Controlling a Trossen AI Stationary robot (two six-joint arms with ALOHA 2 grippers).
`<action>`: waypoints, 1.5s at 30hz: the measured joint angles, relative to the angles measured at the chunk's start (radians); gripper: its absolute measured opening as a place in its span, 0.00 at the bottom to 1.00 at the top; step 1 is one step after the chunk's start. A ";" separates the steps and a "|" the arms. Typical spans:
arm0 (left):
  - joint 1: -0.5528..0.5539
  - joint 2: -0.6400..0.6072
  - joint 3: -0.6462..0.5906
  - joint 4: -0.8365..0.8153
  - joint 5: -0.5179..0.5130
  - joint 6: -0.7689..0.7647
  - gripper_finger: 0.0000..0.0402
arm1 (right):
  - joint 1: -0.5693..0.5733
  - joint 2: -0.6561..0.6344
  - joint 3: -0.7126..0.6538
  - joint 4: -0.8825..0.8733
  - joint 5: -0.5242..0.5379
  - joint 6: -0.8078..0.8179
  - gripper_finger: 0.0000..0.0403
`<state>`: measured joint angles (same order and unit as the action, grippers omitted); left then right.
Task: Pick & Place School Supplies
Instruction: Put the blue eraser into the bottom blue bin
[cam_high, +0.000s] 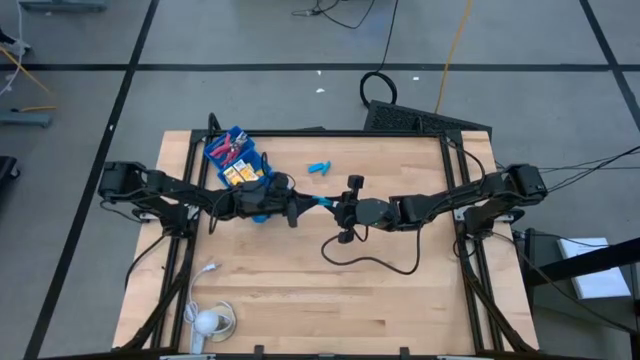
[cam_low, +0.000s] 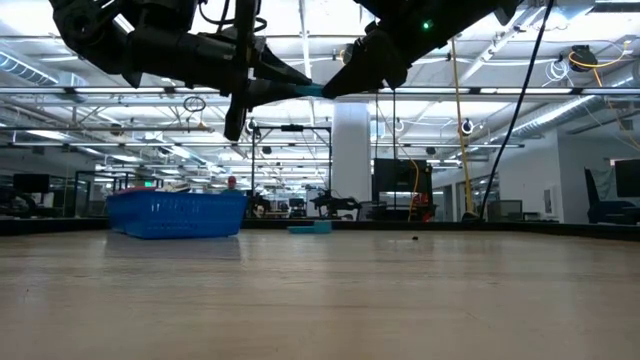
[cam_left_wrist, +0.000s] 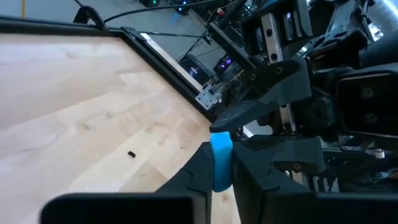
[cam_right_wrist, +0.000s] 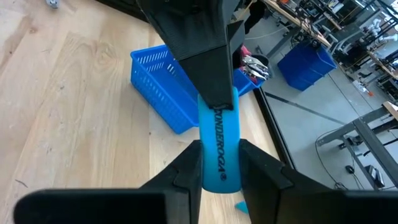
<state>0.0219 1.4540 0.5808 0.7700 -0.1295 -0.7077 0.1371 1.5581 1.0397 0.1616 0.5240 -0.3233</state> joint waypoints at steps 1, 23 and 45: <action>0.000 0.000 0.000 0.001 0.000 0.011 0.08 | 0.000 0.000 0.000 0.000 0.000 0.000 0.20; -0.006 -0.410 0.001 -0.688 -0.288 0.173 0.07 | -0.002 -0.088 -0.044 -0.281 0.000 0.266 0.33; -0.175 -0.343 -0.047 -1.202 -0.663 -0.107 0.07 | -0.059 -0.145 -0.235 0.001 -0.004 0.206 0.32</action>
<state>-0.1528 1.1111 0.5342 -0.4324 -0.7921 -0.8146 0.0780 1.4136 0.8051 0.1627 0.5197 -0.1169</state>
